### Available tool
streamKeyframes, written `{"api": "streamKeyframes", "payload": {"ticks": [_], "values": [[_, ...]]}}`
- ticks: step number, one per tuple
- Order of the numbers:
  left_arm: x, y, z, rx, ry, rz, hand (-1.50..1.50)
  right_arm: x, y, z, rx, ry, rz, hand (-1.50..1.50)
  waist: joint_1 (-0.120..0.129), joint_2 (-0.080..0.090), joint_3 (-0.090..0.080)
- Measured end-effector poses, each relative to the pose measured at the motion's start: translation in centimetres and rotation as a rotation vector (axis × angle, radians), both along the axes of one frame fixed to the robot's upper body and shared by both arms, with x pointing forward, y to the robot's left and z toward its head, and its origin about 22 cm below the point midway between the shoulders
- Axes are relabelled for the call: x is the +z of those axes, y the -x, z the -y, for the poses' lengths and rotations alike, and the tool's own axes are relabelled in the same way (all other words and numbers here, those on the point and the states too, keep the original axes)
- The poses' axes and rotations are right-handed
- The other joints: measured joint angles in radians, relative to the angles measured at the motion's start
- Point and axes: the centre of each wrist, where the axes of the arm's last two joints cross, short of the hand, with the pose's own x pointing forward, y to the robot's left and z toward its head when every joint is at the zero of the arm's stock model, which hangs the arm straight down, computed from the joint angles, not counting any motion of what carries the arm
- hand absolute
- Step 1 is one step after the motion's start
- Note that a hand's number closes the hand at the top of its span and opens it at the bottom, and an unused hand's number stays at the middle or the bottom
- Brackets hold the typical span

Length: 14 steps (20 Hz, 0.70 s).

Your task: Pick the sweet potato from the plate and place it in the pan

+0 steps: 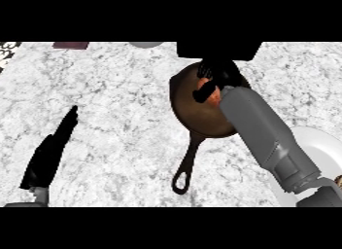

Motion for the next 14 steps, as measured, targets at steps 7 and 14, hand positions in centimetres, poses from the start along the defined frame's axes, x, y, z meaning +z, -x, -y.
{"api": "streamKeyframes", "payload": {"ticks": [7,14], "values": [[0.1,0.3,0.7,-0.008,0.005,0.003,0.0,-1.9,0.0,-0.5,-0.064,-0.291,-0.062,-1.5,0.005,0.002,0.001],[-0.3,0.4,0.3,0.006,0.0,-0.002,0.0,-1.0,-0.7,0.2,-0.174,-0.481,0.174,-1.5,-0.003,0.0,0.001]]}}
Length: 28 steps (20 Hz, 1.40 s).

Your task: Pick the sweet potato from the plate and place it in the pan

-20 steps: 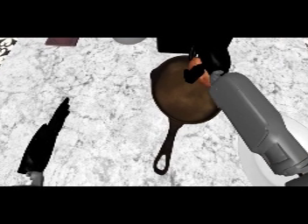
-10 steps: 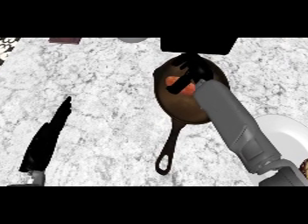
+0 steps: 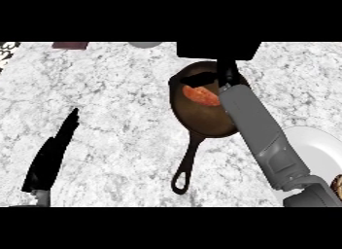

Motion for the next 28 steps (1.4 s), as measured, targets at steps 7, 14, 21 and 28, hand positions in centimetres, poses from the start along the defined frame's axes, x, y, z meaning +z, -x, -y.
{"api": "streamKeyframes", "payload": {"ticks": [7,14,21,28], "values": [[0.2,-0.1,0.5,0.013,-0.004,-0.004,0.0,0.8,-1.0,4.5,-0.245,-0.133,0.105,-1.5,-0.017,-0.007,0.0],[-0.1,0.2,-0.6,0.039,-0.003,-0.019,0.0,-0.8,0.3,13.6,-0.344,-0.17,0.188,-1.5,-0.045,-0.018,-0.001],[-0.7,1.4,-1.3,0.065,-0.006,-0.023,0.0,-1.8,3.7,22.8,-0.353,-0.132,0.232,-1.5,-0.06,-0.025,-0.002],[-0.5,1.5,-1.3,0.06,-0.007,-0.023,0.0,-1.4,8.1,30.3,-0.336,-0.112,0.232,-1.5,-0.063,-0.027,-0.002]]}}
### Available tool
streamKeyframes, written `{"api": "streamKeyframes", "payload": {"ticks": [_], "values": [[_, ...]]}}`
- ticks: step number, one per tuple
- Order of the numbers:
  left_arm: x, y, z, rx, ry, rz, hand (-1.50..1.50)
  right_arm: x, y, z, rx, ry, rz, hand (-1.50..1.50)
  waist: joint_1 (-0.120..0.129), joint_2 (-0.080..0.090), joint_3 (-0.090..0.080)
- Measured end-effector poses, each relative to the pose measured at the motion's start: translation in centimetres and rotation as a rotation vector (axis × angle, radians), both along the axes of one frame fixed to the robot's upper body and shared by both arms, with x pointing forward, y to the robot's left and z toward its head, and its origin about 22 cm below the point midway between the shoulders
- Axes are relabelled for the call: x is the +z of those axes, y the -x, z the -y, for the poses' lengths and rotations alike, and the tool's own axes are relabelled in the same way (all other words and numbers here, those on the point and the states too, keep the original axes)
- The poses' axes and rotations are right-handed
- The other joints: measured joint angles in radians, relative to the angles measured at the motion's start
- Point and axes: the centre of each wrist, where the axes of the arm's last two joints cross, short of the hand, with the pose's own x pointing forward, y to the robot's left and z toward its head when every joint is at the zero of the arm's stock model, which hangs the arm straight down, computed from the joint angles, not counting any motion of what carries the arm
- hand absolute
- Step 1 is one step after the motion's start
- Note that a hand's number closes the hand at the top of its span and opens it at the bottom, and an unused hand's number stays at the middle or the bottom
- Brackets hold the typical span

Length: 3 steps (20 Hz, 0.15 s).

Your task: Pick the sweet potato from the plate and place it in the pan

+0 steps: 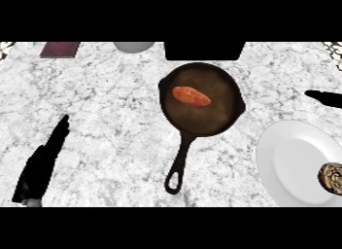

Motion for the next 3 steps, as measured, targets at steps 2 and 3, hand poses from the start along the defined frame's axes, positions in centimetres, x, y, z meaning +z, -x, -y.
{"api": "streamKeyframes", "payload": {"ticks": [2,3], "values": [[0.3,-0.3,0.4,-0.006,0.0,-0.001,0.0,0.2,1.0,1.6,0.008,0.002,0.0,-1.5,0.002,0.001,0.0],[0.4,-0.3,0.3,-0.007,-0.002,-0.002,0.0,0.5,1.4,2.4,0.011,0.006,-0.002,-1.5,0.003,0.001,0.0]]}}
